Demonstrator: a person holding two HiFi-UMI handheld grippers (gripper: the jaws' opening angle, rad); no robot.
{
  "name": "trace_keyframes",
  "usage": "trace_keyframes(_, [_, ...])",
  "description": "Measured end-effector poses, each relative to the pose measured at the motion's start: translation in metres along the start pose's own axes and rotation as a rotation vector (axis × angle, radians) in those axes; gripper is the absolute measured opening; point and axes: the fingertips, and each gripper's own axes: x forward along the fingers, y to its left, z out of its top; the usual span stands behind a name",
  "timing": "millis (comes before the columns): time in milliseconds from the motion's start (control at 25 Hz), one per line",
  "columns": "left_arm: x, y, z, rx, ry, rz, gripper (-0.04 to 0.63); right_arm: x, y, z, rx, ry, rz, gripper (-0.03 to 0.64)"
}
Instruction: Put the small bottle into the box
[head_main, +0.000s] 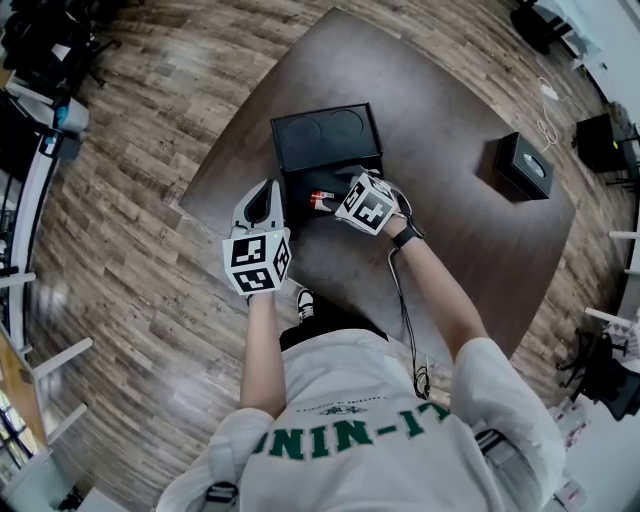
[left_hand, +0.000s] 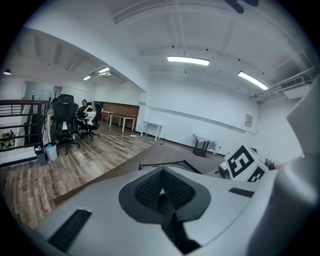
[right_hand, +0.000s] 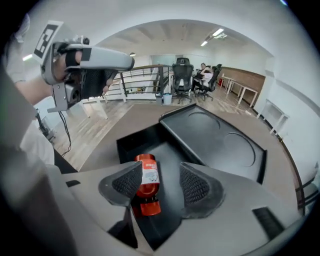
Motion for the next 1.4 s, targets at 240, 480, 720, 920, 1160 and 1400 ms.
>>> trace_keyframes(240, [-0.012,-0.009,0.013,0.029,-0.023,-0.008,0.012,-0.045,-0.012,0.013,0.167,-0.168,-0.122,0.22])
trace_keyframes(480, [-0.029,-0.023,0.028,0.06,-0.061,-0.026,0.012,-0.099,-0.013,0.024,0.347,-0.351,-0.225,0.156])
trace_keyframes(720, [-0.048,-0.041,0.049,0.039,-0.091,-0.065,0.012,-0.162,-0.006,0.044,0.473,-0.528,-0.34,0.106])
trace_keyframes(920, [-0.071,-0.054,0.072,0.069,-0.154,-0.07,0.012,-0.217,0.007,0.07,0.487,-0.65,-0.44,0.076])
trace_keyframes(1160, [-0.104,-0.067,0.101,0.119,-0.226,-0.07,0.012,-0.266,0.026,0.092,0.461,-0.741,-0.547,0.05])
trace_keyframes(1400, [-0.127,-0.072,0.119,0.132,-0.284,-0.074,0.012,-0.288,0.046,0.101,0.433,-0.772,-0.613,0.015])
